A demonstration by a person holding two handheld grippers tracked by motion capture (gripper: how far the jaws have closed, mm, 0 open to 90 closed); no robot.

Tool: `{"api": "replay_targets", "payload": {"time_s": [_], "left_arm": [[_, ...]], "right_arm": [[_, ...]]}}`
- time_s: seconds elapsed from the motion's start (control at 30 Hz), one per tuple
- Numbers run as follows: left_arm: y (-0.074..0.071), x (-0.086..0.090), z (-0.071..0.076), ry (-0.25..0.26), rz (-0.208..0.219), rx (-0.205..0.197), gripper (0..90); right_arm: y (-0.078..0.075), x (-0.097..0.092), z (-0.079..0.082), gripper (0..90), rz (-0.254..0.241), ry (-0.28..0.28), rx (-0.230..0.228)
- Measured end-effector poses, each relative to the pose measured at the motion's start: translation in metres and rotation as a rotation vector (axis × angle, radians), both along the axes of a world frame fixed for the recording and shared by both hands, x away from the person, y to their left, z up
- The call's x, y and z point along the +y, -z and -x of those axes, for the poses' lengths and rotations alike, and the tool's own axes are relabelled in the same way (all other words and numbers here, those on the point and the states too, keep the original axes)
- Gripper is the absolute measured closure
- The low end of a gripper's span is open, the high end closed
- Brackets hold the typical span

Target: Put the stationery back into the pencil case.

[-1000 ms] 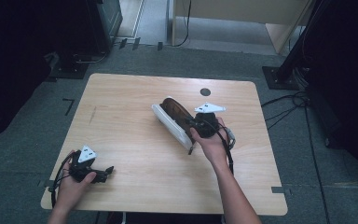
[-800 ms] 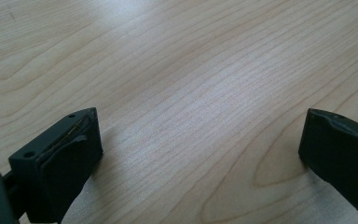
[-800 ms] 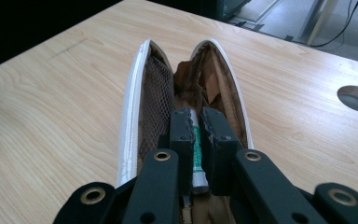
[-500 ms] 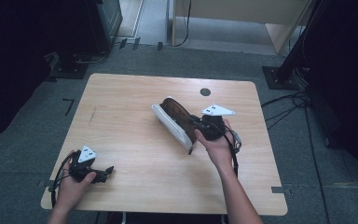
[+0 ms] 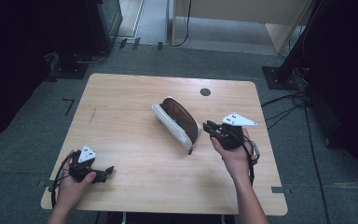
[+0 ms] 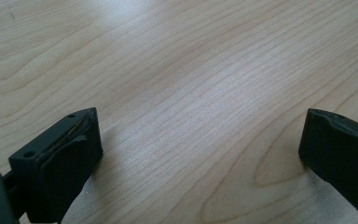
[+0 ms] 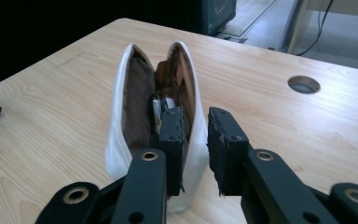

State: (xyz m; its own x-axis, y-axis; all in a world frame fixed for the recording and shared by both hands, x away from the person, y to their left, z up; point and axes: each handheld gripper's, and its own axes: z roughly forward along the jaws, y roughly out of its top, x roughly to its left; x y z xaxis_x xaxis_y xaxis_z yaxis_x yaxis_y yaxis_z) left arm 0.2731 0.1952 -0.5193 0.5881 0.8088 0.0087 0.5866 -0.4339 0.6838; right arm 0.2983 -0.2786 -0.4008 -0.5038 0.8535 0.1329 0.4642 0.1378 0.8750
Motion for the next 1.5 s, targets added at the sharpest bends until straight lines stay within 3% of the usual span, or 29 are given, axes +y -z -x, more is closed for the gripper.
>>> {"api": "replay_targets", "payload": {"time_s": [0.13,0.3,0.4,0.6,0.87,1.5], "left_arm": [[0.000,0.000,0.000,-0.001,0.002,0.001,0.0],[0.000,0.000,0.000,0.001,0.000,0.001,0.0],[0.000,0.000,0.000,0.001,0.000,0.001,0.0],[0.000,0.000,0.000,0.000,0.000,0.001,0.0],[0.000,0.000,0.000,0.001,0.000,0.001,0.0],[0.000,0.000,0.000,-0.001,0.001,0.000,0.0]], "right_arm": [[0.005,-0.012,0.008,71.4,-0.011,0.013,0.012],[0.011,-0.020,0.016,55.7,-0.007,0.027,0.016],[0.015,-0.024,0.020,40.6,0.000,0.049,0.019],[0.025,-0.031,0.025,0.5,0.024,0.133,0.045],[0.043,-0.042,0.036,0.0,0.081,0.203,0.037],[0.084,-0.082,0.060,0.0,0.113,0.291,0.101]]}}
